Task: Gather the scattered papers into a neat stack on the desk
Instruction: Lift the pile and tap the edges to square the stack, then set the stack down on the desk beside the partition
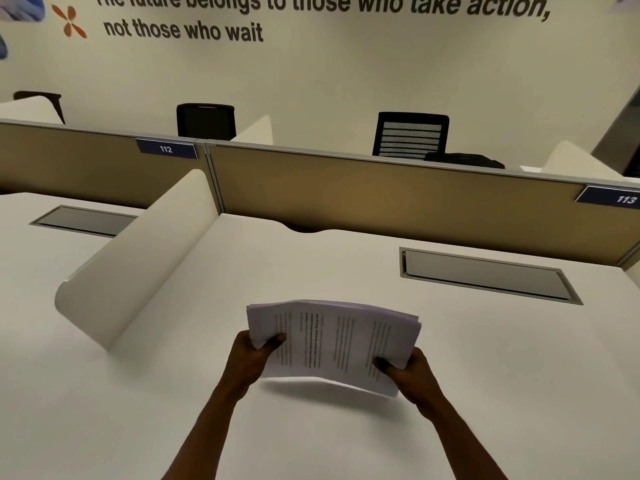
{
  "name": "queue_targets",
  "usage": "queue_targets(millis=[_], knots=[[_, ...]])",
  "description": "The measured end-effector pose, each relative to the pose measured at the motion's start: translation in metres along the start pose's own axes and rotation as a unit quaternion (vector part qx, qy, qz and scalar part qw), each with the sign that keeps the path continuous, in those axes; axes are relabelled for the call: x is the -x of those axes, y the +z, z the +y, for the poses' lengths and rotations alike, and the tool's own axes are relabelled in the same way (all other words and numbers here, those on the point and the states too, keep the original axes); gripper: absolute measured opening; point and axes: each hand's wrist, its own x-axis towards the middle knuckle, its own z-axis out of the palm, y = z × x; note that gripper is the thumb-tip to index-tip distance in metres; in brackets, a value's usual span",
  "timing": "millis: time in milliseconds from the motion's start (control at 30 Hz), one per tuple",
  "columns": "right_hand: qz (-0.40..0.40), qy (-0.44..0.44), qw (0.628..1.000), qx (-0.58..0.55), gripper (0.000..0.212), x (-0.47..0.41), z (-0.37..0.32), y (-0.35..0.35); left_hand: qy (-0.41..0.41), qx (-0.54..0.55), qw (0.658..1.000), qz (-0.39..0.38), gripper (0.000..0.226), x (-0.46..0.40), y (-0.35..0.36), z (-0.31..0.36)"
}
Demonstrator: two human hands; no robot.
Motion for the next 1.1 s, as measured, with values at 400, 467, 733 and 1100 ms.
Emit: queue_targets(millis=[400, 467, 733, 1100], knots=[[0.077, -0.024, 0.993, -0.084, 0.057, -0.001, -0.007, -0.003, -0.049, 0.131, 0.989, 0.049, 0.029, 0.015, 0.010, -0.005], [0.129, 0.011, 0.967, -0.218, 0.078, 0.002, -0.006, 0.004, -0.070, 0.201, 0.975, 0.058, 0.036, 0.021, 0.022, -0.006], [0.051, 0.057, 0.942, -0.327, 0.055, 0.012, -0.011, 0.060, -0.195, 0.345, 0.917, 0.045, 0.055, 0.046, 0.074, -0.009], [0.042, 0.055, 0.972, -0.223, 0.059, -0.008, -0.018, 0.049, -0.094, -0.094, 0.971, 0.197, 0.096, 0.019, 0.021, 0.011]])
